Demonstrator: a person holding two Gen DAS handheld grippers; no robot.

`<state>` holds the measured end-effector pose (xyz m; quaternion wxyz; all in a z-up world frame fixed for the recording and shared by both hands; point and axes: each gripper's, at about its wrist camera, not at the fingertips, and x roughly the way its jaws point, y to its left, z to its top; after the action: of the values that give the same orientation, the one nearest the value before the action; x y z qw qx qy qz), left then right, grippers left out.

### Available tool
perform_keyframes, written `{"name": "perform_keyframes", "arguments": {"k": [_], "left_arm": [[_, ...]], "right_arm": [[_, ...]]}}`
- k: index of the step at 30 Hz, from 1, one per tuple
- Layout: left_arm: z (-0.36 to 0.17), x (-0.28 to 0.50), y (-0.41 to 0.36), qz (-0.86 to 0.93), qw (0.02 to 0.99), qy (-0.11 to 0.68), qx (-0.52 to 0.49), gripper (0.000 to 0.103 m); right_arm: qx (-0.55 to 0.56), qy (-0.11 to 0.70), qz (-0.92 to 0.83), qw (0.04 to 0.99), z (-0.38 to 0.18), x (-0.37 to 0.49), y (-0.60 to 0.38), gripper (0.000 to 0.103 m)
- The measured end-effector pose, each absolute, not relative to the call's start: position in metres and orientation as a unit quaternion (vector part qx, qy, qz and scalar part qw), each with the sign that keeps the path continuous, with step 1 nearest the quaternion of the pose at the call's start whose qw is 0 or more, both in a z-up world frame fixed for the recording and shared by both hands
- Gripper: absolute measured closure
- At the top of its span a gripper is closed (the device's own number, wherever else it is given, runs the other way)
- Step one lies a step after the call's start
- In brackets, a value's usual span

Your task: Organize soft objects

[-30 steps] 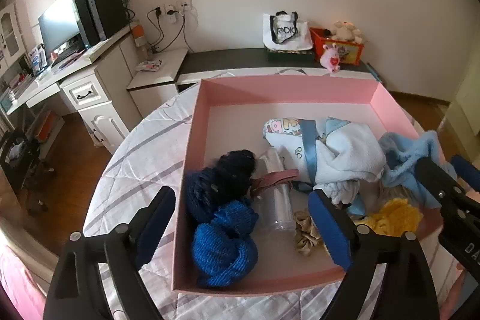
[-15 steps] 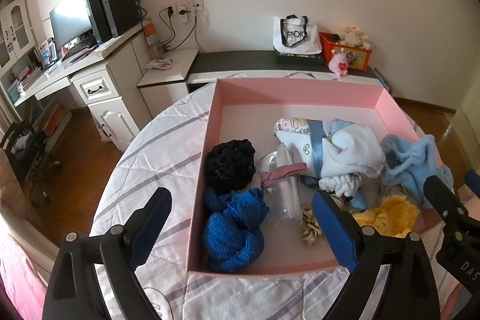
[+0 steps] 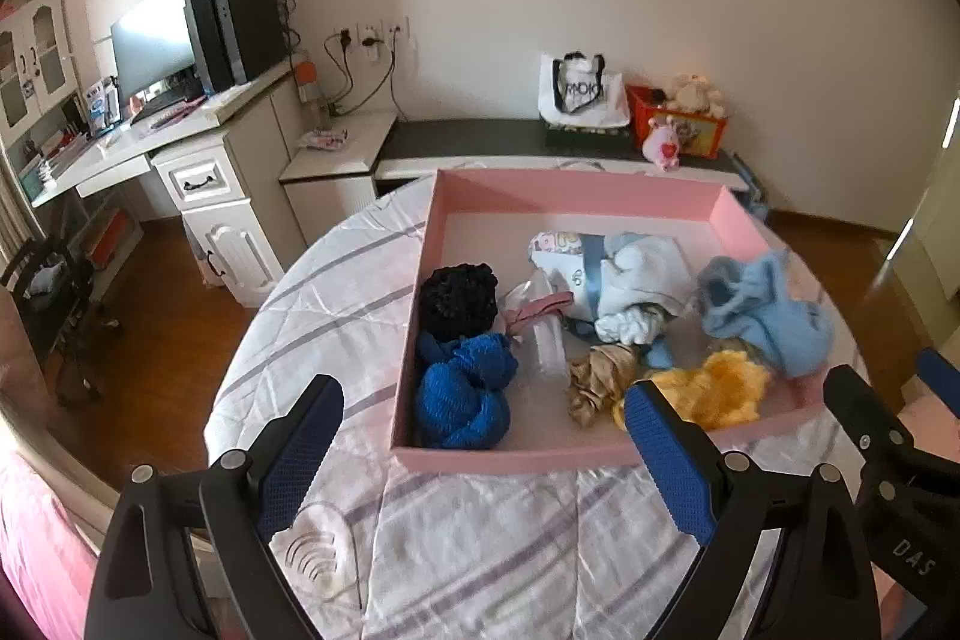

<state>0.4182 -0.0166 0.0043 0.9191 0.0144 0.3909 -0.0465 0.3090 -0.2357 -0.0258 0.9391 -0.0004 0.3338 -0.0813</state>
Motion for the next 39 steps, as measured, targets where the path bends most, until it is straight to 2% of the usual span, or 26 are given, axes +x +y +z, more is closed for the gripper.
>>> {"name": "perform_keyframes", "arguments": {"k": [16,25,39], "left_arm": [[0.068,0.278,-0.004,-0.051,0.946,0.321,0.003,0.008],[0.101,0.198,0.01,-0.051,0.96,0.274,-0.007,0.002],[0.132,0.088,0.016,-0.052,0.978,0.202,-0.003,0.0]], "right_arm": [[-0.027,0.261,-0.072,0.962,0.029,0.208,-0.207,0.0],[-0.026,0.212,-0.07,0.974,0.054,0.147,-0.198,0.0],[-0.027,0.131,-0.068,0.989,0.084,0.064,-0.19,0.0]]}}
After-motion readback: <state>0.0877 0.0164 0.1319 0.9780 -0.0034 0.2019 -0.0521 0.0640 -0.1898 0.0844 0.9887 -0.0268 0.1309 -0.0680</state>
